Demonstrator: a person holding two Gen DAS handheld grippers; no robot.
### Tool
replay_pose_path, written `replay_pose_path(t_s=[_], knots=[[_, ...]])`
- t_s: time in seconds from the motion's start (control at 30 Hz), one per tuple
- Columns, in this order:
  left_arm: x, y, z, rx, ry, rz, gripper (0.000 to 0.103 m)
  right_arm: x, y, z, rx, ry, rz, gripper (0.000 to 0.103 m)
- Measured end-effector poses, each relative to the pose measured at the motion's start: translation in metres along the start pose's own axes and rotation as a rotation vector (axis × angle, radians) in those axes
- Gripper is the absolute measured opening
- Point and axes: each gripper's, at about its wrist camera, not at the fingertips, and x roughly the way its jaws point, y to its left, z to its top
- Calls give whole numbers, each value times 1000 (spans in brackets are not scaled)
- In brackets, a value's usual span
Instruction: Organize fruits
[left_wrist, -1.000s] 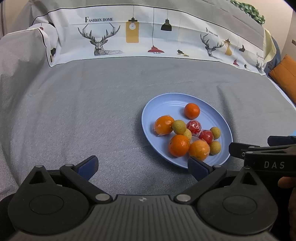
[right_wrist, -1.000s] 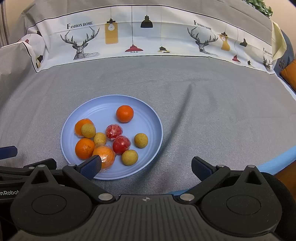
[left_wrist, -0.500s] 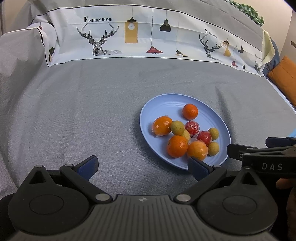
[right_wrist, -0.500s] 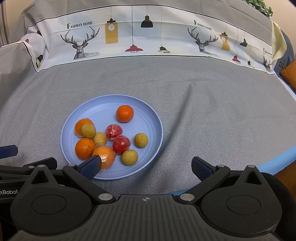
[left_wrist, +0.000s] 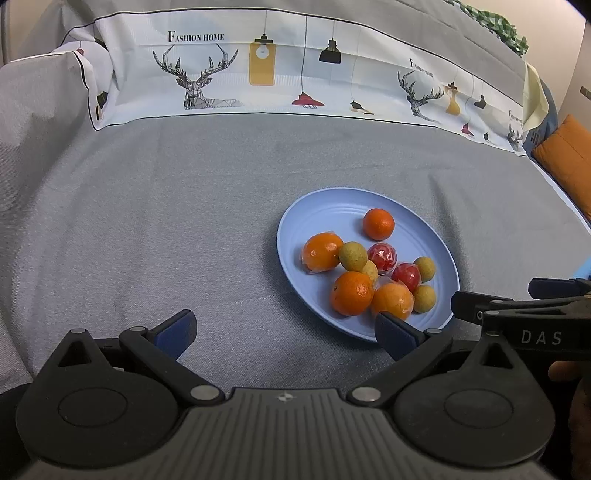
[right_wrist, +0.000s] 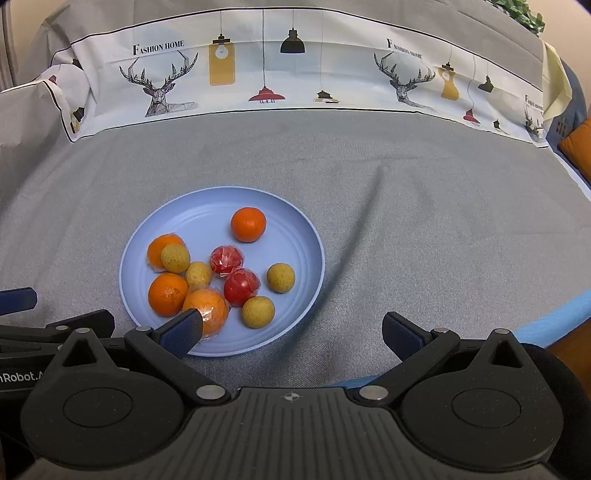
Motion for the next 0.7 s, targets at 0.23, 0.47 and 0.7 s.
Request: replay_pose_path(t_s=[0.23,0.47,0.7], knots=[[2,-1,0,1,-5,-9,103,0,-2,0,13,2,-4,102],[5,-1,1,-1,0,-19,103,2,-3,3,32,10,-8,102],[9,1,2,-8,10,-16,103,4,-3,4,40,20,-11,102]])
